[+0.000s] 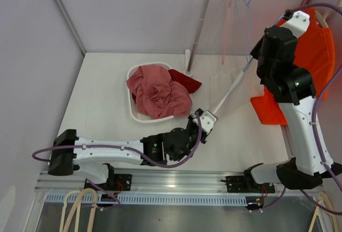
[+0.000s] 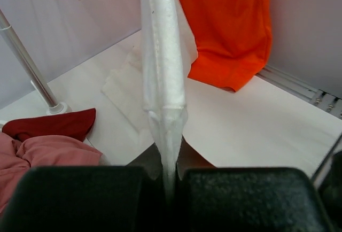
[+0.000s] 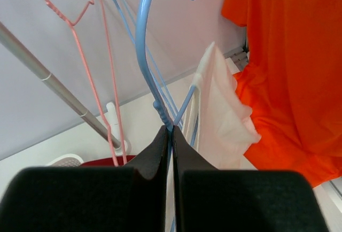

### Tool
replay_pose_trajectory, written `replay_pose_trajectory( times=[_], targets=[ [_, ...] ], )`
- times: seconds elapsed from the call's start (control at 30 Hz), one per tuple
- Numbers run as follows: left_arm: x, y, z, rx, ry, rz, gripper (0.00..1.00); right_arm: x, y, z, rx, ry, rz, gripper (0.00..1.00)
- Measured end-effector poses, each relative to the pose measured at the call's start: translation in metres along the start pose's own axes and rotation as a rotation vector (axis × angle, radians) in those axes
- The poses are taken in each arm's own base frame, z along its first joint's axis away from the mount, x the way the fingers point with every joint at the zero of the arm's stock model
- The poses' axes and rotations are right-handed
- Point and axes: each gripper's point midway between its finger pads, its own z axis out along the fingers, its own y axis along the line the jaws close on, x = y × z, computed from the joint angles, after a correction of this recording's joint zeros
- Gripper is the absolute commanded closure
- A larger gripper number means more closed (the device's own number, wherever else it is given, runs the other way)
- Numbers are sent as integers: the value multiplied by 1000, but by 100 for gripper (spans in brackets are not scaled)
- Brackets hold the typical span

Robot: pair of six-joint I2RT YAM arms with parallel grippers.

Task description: Remove the t-shirt from the hanger

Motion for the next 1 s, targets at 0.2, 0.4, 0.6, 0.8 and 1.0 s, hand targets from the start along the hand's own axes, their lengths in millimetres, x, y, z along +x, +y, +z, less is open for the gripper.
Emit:
replay_pose_trajectory(
  times=[0.2, 0.4, 0.6, 0.8, 1.0],
  targets=[
    [1, -2, -49, 61, -22, -55, 99, 7, -5, 20, 48, 6, -33, 100],
    [23, -2, -81, 87, 17, -99, 99, 20, -18, 33, 95, 24, -57, 100],
    [41, 10, -91, 60, 44, -110, 99, 30, -22, 39, 101, 47, -71, 100],
    [58, 13, -84, 47, 78, -110, 99, 32, -15, 35, 58, 61, -55, 100],
    [73, 29, -18, 12, 230, -199, 99, 13, -2, 15, -28, 43, -14, 100]
  ],
)
